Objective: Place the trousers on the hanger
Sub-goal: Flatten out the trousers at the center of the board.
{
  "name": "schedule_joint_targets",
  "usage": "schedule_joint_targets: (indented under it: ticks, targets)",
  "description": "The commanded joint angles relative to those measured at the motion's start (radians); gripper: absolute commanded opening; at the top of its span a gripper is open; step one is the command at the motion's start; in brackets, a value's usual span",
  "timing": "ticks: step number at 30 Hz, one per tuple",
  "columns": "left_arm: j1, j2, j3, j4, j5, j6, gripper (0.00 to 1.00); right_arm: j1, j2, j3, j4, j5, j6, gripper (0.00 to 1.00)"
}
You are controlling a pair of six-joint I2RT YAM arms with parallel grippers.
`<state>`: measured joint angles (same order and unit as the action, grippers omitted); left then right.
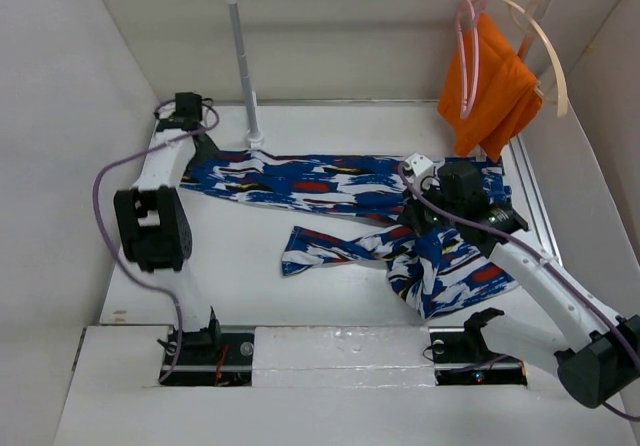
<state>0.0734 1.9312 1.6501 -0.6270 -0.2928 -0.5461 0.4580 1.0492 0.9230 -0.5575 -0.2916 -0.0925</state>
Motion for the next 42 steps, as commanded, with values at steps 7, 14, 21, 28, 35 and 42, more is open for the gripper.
schedule_joint_targets:
  ticks: [7, 14, 21, 28, 35, 42]
  targets:
    - [-0.756, -0.580, -0.578, 0.174, 0.107, -0.216, 0.51, -0.051, -0.112, 0.134, -0.093, 0.013, 0.028, 0.33]
    - [-0.882, -0.390, -0.558, 0.203, 0.015, -0.342, 0.60, -0.076, -0.159, 0.197, -0.120, -0.093, 0.037, 0.44]
    - [-0.882, -0.233, -0.486, 0.199, -0.019, -0.307, 0.60, -0.076, -0.221, 0.174, -0.179, -0.096, 0.036, 0.44]
    - [-0.860, -0.121, -0.506, 0.217, -0.028, -0.311, 0.61, -0.085, -0.252, 0.139, -0.196, -0.119, 0.033, 0.44]
    - [-0.860, -0.090, -0.490, 0.165, -0.115, -0.337, 0.07, -0.085, -0.282, 0.105, -0.196, -0.136, 0.031, 0.44]
    - [-0.850, -0.343, -0.481, 0.009, -0.245, -0.387, 0.00, -0.085, -0.279, 0.088, -0.186, -0.133, 0.020, 0.44]
